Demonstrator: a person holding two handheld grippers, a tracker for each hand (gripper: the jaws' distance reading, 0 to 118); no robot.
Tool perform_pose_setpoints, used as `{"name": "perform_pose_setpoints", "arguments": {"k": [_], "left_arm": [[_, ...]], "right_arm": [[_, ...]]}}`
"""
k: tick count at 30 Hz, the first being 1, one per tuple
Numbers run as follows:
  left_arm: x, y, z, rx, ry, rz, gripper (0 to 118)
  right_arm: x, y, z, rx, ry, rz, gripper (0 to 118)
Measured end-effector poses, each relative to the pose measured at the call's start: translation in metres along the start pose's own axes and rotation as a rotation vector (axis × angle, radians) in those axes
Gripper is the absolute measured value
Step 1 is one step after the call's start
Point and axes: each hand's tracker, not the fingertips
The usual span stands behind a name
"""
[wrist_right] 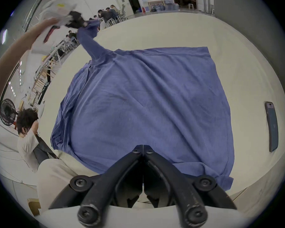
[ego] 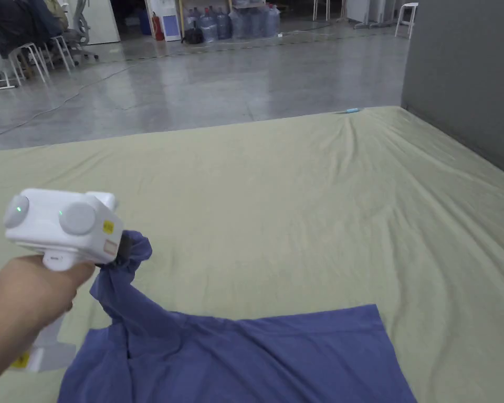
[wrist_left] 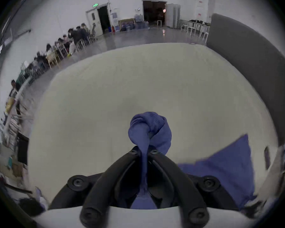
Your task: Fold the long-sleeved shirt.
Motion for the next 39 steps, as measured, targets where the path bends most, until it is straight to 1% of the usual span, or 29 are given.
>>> {"name": "perform_pose_setpoints", "arguments": {"k": [2, 3, 5, 8, 12, 13, 14, 16, 17, 18, 19, 20, 21, 22, 23, 25, 26, 27, 28, 29, 30, 32, 34, 36, 38, 39], "left_arm": [[0.011, -0.043, 0.006, -0.006, 0.050, -0.031, 0], [0.015, -0.066, 0.006, -0.015, 0.032, -0.005, 0], [0.019, -0.107, 0.000, -0.048, 0.019, 0.089, 0], [0.025, -0.160, -0.012, -0.110, 0.006, 0.214, 0], [0.027, -0.195, -0.046, -0.148, 0.008, 0.287, 0], [0.036, -0.201, -0.046, -0.161, -0.006, 0.333, 0], [0.036, -0.205, -0.053, -0.159, -0.024, 0.352, 15], [0.030, -0.207, -0.057, -0.126, -0.014, 0.362, 59], [0.025, -0.205, -0.055, -0.122, -0.017, 0.355, 72], [0.021, -0.202, -0.052, -0.134, -0.021, 0.369, 82], [0.015, -0.199, -0.041, -0.132, -0.061, 0.417, 89], [0.011, -0.198, -0.027, -0.096, -0.101, 0.433, 92], [0.004, -0.195, -0.010, -0.033, -0.130, 0.435, 92], [0.002, -0.198, 0.013, 0.028, -0.139, 0.418, 92], [0.001, -0.202, 0.030, 0.076, -0.134, 0.394, 92], [0.008, -0.219, 0.081, 0.140, -0.132, 0.357, 94], [0.009, -0.230, 0.094, 0.113, -0.154, 0.350, 94], [0.013, -0.242, 0.104, 0.063, -0.169, 0.329, 93], [0.017, -0.256, 0.112, 0.045, -0.154, 0.341, 87], [0.027, -0.268, 0.123, 0.044, -0.138, 0.353, 52], [0.037, -0.283, 0.131, 0.056, -0.116, 0.364, 0], [0.040, -0.298, 0.133, 0.035, -0.196, 0.416, 0], [0.027, -0.298, 0.120, 0.022, -0.214, 0.475, 0], [0.018, -0.284, 0.110, 0.048, -0.226, 0.486, 0], [0.001, -0.252, 0.091, 0.064, -0.219, 0.476, 0], [-0.005, -0.235, 0.073, 0.057, -0.205, 0.451, 30]], "right_arm": [[-0.005, -0.001, -0.002, -0.003, 0.000, 0.021, 0], [-0.008, -0.001, -0.003, -0.003, 0.002, 0.035, 0], [-0.013, -0.001, -0.003, -0.006, 0.004, 0.053, 0], [-0.013, -0.001, -0.005, -0.017, 0.007, 0.055, 0], [-0.009, 0.000, -0.007, -0.033, 0.006, 0.031, 0], [-0.010, 0.000, -0.007, -0.032, 0.006, 0.033, 0], [-0.010, -0.001, -0.007, -0.031, 0.006, 0.037, 0], [-0.011, 0.000, -0.007, -0.023, 0.004, 0.044, 0], [-0.010, 0.000, -0.007, -0.019, 0.006, 0.042, 0], [-0.007, 0.001, -0.006, -0.013, 0.010, 0.031, 0], [-0.004, 0.001, -0.005, -0.007, 0.015, 0.018, 0], [-0.003, 0.001, -0.002, 0.000, 0.018, 0.011, 0], [-0.004, -0.001, 0.004, 0.020, 0.011, 0.008, 0], [-0.007, 0.000, 0.013, 0.077, -0.027, 0.028, 0], [-0.009, 0.001, 0.020, 0.101, -0.017, 0.028, 0], [-0.014, 0.006, 0.037, 0.140, 0.058, -0.012, 0], [-0.017, 0.008, 0.043, 0.163, 0.064, -0.004, 0], [-0.023, 0.009, 0.049, 0.182, 0.040, 0.031, 0], [-0.028, 0.010, 0.055, 0.199, 0.010, 0.073, 0], [-0.032, 0.010, 0.059, 0.215, -0.015, 0.099, 0], [-0.034, 0.008, 0.063, 0.231, -0.033, 0.112, 0], [-0.037, 0.006, 0.073, 0.231, -0.025, 0.104, 0], [-0.036, 0.005, 0.080, 0.236, -0.020, 0.099, 0], [-0.032, 0.006, 0.084, 0.235, -0.015, 0.088, 0], [-0.026, 0.008, 0.087, 0.233, -0.001, 0.067, 0], [-0.024, 0.010, 0.088, 0.230, 0.005, 0.053, 0]]}}
